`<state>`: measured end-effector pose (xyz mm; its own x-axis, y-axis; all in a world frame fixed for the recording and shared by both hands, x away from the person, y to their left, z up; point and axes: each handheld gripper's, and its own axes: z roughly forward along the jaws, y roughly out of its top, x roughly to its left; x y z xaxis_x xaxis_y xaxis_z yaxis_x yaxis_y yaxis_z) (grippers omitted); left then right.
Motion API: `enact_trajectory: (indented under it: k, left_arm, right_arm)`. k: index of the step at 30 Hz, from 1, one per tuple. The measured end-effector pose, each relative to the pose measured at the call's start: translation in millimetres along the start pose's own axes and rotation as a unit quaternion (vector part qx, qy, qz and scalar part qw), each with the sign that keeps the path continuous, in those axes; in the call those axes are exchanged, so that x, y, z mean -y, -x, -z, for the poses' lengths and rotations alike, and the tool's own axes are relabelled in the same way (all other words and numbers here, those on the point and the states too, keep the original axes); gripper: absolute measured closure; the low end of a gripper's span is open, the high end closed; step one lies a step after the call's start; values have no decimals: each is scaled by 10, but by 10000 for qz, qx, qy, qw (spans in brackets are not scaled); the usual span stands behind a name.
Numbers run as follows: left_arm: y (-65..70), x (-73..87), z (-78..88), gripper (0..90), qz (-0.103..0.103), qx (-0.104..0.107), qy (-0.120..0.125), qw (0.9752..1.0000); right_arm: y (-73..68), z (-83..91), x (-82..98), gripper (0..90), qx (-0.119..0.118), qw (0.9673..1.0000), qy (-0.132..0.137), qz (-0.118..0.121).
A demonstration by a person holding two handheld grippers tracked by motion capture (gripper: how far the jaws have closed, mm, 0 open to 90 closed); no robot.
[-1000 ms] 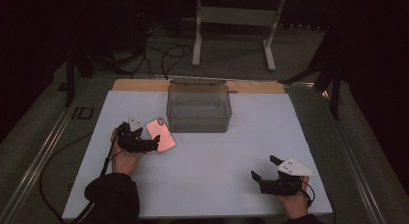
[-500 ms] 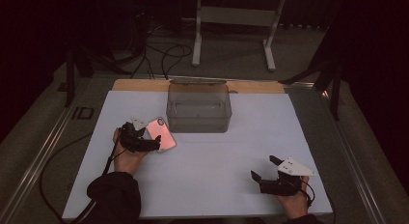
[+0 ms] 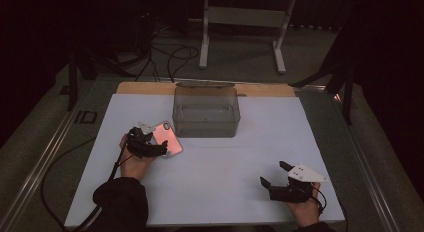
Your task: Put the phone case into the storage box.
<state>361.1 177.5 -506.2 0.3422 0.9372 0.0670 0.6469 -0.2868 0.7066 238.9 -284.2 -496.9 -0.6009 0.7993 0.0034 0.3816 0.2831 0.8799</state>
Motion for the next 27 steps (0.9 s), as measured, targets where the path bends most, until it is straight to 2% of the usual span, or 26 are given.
enact_trajectory:
  k: [19,26,27]
  left_arm:
    - [8,32,-93,247,101,49,-360,9993]
    - [0,36,-100,343,166,79,-440,9989]
    - [-5,38,-102,386,188,92,-455,9987]
  right_arm:
    - [2,2,0,92,5,10000,5,8]
    - [1,1,0,91,5,10000,2,6]
    - [2,1,0,92,6,10000,2,7]
